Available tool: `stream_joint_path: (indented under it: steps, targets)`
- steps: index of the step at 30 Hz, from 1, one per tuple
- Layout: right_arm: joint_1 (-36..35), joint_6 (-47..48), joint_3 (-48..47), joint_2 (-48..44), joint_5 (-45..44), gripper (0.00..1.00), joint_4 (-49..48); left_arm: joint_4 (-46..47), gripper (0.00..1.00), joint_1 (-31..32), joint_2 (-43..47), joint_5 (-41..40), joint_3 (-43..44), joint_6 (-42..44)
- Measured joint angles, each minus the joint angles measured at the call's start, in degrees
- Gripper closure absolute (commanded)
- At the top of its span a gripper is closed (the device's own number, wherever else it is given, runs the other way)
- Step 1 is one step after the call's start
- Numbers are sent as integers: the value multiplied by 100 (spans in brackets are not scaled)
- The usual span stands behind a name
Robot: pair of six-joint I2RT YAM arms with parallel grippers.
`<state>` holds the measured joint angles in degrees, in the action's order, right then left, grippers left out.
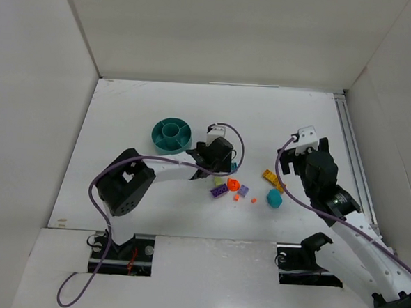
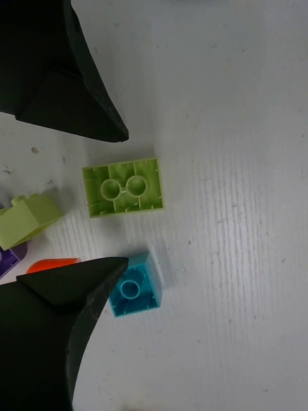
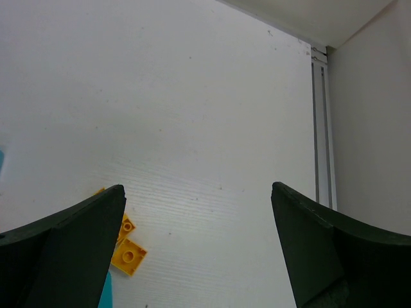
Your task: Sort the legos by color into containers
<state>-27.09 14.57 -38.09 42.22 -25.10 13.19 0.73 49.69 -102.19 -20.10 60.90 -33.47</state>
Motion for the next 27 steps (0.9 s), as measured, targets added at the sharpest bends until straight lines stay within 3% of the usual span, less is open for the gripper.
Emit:
stream_joint_path:
  steps: [2, 6, 10, 20, 27]
  targets:
    - [0, -2, 42, 0, -63, 0, 42, -24, 35, -81, -57, 4, 4, -9]
    - [0, -35, 61, 0, -155, 0, 149, -17, 49, -199, -173, 55, 35, -9]
    - [0, -52, 61, 17, -229, 0, 151, -4, 55, -214, -275, 195, 63, 7]
    - [0, -66, 61, 120, -286, 0, 184, 120, 86, -214, -308, 337, 66, 66]
    - [0, -66, 61, 127, -297, 0, 186, 76, 89, -214, -197, 221, 94, 142]
